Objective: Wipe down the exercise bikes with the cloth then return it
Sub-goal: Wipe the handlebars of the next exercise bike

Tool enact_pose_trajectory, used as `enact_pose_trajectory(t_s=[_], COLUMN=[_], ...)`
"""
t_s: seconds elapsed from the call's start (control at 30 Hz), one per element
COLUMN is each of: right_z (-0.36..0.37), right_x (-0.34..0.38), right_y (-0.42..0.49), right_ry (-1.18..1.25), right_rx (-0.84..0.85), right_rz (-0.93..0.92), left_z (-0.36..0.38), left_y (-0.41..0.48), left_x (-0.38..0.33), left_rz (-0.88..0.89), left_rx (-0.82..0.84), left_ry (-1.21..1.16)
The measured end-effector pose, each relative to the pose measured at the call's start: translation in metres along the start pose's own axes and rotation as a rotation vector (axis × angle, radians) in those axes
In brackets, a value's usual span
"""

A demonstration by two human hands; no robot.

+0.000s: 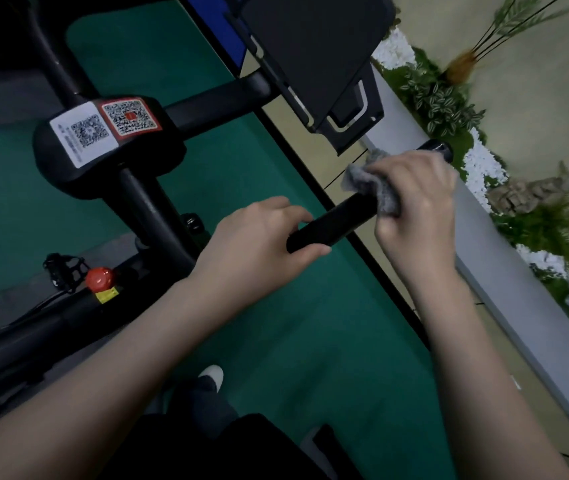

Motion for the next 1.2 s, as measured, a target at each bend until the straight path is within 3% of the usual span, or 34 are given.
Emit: enact_pose_trajectory(t_s=[0.17,0.3,0.47,0.6,0.7,0.87,1.0,1.2], right_z=[-0.01,-0.012,-0.01,-0.005,-0.005,-0.013,-0.017,-0.014], right_x=[0.022,0.021,0.026,0.04,0.04,0.028,0.027,-0.002], right_y=[0.018,0.043,0.05,0.055,0.065,0.068,0.054,0.032], right_ry=[0.009,0.028,-0.031,0.151,0.129,-0.065,-0.071,-0.134], right_rx=[0.369,0.59,0.62,0.846,0.954,0.841,0.716,0.189], right_rz=[-0.161,-0.167,-0.124,-0.142,-0.19,-0.196,-0.236,-0.085], left_z=[0.0,0.001,0.002,0.003,0.002,0.003,0.003,0.003], left_y=[0.0,0.0,0.0,0.0,0.0,-0.001,0.001,0.015], left_x=[-0.002,-0.001,0.001,0.001,0.002,0.001,0.0,-0.01], left_rz=[0.018,0.025,0.02,0.038,0.027,0.01,-0.005,0.012], left_rx=[-0.001,-0.015,-0.017,-0.035,-0.044,-0.041,-0.033,0.031], left_ry=[-0.003,0.005,-0.001,0.001,0.005,-0.005,-0.014,-0.036])
Point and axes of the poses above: each hand's wrist, its own y-axis towards the middle knuckle, its own z-axis out of the palm, x = y × z, the point moved 1 cm from there along y, towards the middle knuckle, and after that the axes turned 12 degrees about -y, right-handed, at the moved point
